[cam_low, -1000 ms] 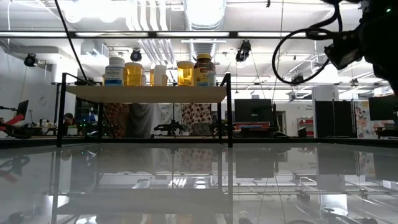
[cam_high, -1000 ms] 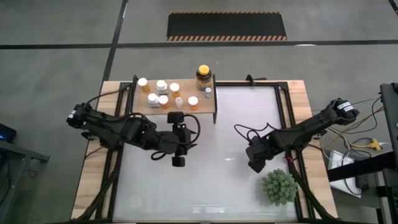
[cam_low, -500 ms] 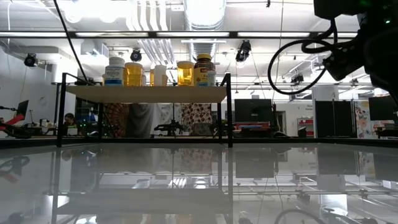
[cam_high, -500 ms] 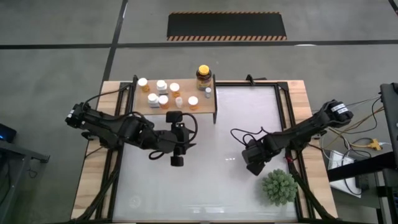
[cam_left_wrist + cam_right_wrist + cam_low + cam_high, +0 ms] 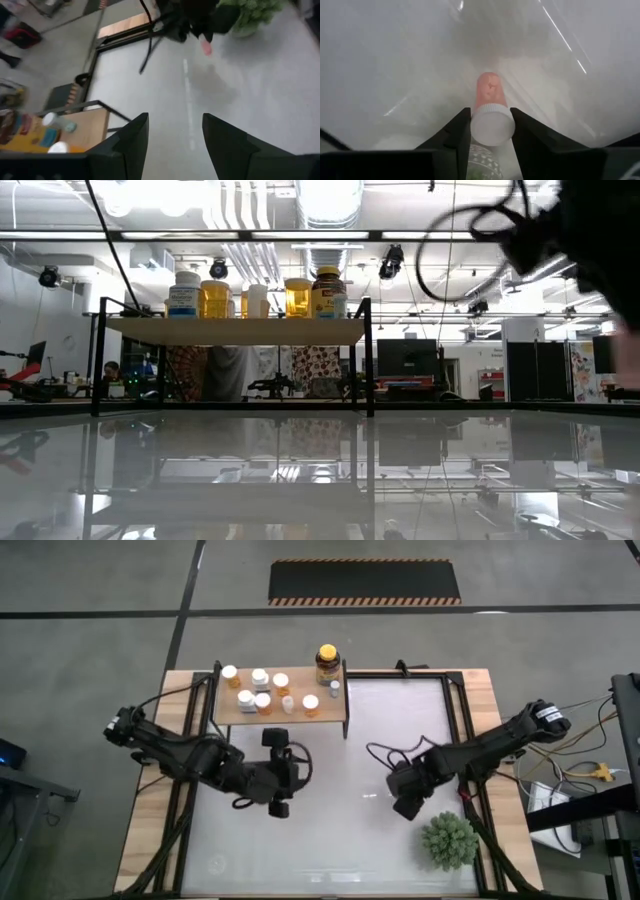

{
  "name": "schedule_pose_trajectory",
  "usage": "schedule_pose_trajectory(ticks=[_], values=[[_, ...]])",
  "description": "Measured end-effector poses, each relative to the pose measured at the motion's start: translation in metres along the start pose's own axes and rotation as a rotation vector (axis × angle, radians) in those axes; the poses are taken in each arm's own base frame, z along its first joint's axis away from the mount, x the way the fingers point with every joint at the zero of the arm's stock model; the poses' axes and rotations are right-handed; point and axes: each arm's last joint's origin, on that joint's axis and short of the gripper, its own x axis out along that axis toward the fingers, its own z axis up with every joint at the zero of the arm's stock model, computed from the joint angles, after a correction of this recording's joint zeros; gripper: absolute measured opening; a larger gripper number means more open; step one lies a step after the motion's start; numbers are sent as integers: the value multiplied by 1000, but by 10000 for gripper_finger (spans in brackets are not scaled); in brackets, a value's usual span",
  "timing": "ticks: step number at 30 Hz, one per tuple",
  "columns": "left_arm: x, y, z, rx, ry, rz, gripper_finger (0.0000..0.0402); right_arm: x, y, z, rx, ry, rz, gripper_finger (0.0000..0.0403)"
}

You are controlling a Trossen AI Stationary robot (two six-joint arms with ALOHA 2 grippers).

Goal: Pick and place medicine bottles onto shelf by color
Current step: Put the pink pill bottle on the shelf

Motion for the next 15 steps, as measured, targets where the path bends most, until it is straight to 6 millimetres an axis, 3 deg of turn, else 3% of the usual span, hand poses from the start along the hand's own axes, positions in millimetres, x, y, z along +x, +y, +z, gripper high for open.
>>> schedule_pose_trajectory(ticks=[8, 15], values=[[3, -13, -32, 1, -48, 57, 169, -75, 16, 36, -144, -89, 73, 114], [-21, 3, -52, -89, -179, 49, 169, -140, 20, 91, -340, -249, 105, 111]])
